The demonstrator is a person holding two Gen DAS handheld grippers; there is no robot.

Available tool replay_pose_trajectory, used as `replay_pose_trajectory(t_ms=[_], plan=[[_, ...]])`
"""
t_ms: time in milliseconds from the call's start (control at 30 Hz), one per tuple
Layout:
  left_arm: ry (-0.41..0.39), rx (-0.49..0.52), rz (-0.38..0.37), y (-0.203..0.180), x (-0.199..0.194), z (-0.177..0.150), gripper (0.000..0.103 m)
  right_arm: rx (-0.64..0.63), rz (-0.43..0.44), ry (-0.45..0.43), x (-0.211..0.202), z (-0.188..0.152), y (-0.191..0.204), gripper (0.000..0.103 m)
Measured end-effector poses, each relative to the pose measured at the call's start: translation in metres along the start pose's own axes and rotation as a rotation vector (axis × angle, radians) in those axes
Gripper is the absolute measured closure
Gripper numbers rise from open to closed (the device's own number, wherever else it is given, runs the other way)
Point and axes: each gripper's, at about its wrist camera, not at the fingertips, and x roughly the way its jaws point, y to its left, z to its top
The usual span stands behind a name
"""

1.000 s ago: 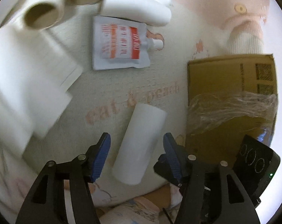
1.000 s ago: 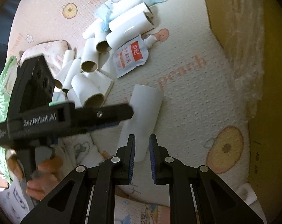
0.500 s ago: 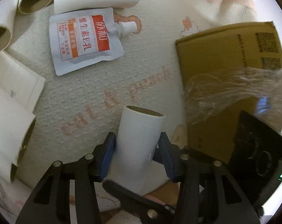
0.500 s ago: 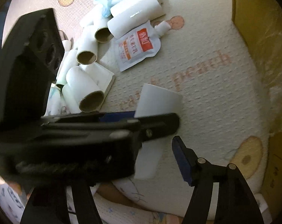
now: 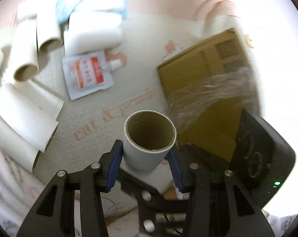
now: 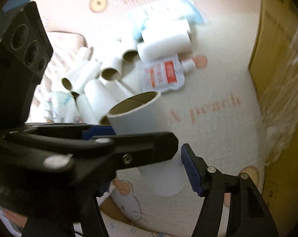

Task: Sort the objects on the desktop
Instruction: 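Close the right gripper on the tube held by the left gripper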

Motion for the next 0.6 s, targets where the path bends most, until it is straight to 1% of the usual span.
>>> replay_pose_trajectory(t_ms=[33,100,133,200,233,300,333,467,600], plan=[[-0.012,0.008,0.000,-0.005,-0.005,0.001,0.054,-0.019,-0.010,-0.019,-0.007,-0.002,0.000,0.050],[-0.038,0.029,0.000,-0.015,-0.020,0.000,0.054,-0.036,0.000,-0.051,-0.017,0.000,0.004,0.053],[-0.057,0.041,-0.003,-0.021,-0.028,0.000,0.054,-0.050,0.002,-0.076,-0.025,0.000,0.007,0.057],[-0.090,0.063,-0.002,-0.031,-0.043,-0.001,0.054,-0.083,-0.007,-0.126,-0.037,0.003,0.016,0.057],[-0.112,0.081,0.000,-0.038,-0.050,-0.001,0.054,-0.117,-0.016,-0.161,-0.048,0.003,0.022,0.058],[-0.156,0.116,0.004,-0.056,-0.064,-0.001,0.054,-0.143,-0.018,-0.201,-0.065,0.006,0.028,0.059],[-0.174,0.125,0.009,-0.066,-0.064,0.000,0.054,-0.149,-0.017,-0.225,-0.075,0.007,0.030,0.059],[-0.249,0.170,0.017,-0.096,-0.082,0.003,0.054,-0.160,-0.002,-0.300,-0.110,0.012,0.032,0.060],[-0.301,0.193,0.001,-0.117,-0.100,0.007,0.054,-0.160,0.019,-0.337,-0.140,0.012,0.028,0.060]])
